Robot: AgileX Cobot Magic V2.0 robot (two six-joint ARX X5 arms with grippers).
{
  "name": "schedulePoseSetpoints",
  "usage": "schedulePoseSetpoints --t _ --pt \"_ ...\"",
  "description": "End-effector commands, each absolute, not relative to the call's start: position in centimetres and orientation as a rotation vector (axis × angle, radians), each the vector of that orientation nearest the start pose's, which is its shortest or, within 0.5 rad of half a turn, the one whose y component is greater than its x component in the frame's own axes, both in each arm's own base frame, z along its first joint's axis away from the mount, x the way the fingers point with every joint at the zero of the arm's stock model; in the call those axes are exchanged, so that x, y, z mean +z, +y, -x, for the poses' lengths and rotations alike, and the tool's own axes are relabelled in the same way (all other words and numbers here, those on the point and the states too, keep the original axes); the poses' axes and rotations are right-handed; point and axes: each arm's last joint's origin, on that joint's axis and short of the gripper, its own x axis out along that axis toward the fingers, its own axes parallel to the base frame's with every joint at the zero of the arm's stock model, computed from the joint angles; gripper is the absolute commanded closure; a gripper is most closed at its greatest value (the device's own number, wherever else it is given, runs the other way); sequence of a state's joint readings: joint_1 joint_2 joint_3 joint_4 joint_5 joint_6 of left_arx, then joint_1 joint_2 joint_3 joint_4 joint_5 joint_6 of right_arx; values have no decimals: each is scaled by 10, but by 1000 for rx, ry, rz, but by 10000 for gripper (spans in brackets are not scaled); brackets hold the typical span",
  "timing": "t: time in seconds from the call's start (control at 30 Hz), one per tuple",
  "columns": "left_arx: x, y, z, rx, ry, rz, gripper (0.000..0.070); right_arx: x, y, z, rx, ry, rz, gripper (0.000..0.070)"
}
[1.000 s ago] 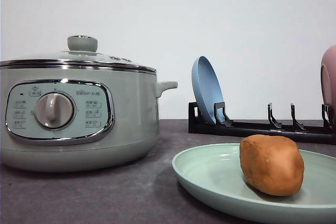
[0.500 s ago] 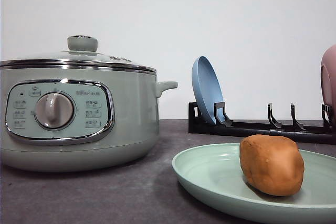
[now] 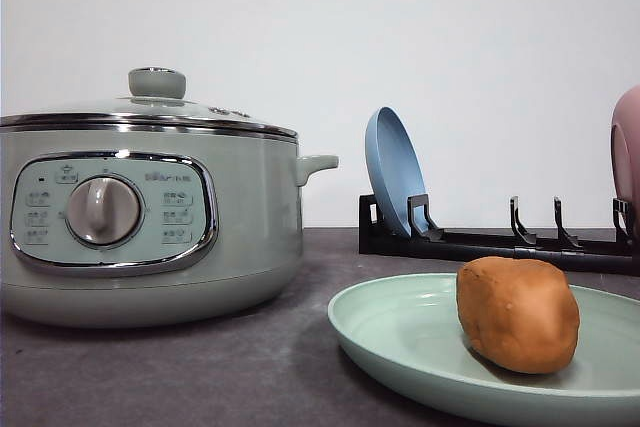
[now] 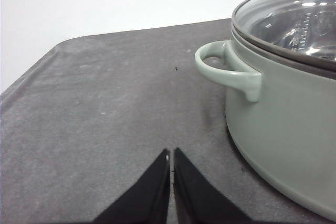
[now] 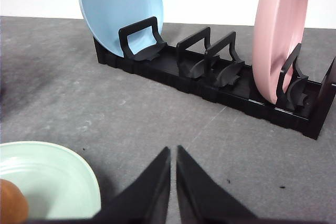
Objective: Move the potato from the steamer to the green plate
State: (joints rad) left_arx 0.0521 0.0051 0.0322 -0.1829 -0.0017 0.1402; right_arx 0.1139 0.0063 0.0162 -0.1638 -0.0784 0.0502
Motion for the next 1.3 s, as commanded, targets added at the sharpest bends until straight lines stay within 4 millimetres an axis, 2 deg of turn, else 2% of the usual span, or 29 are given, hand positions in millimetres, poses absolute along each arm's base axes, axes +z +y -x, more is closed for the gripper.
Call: schedulePoseSetpoints --t 0.0,1.27 --pt "149 5 -95 43 184 -132 696 152 13 -95 188 156 -57 692" --pt "149 5 -95 43 184 -132 696 152 13 -95 188 156 -57 692"
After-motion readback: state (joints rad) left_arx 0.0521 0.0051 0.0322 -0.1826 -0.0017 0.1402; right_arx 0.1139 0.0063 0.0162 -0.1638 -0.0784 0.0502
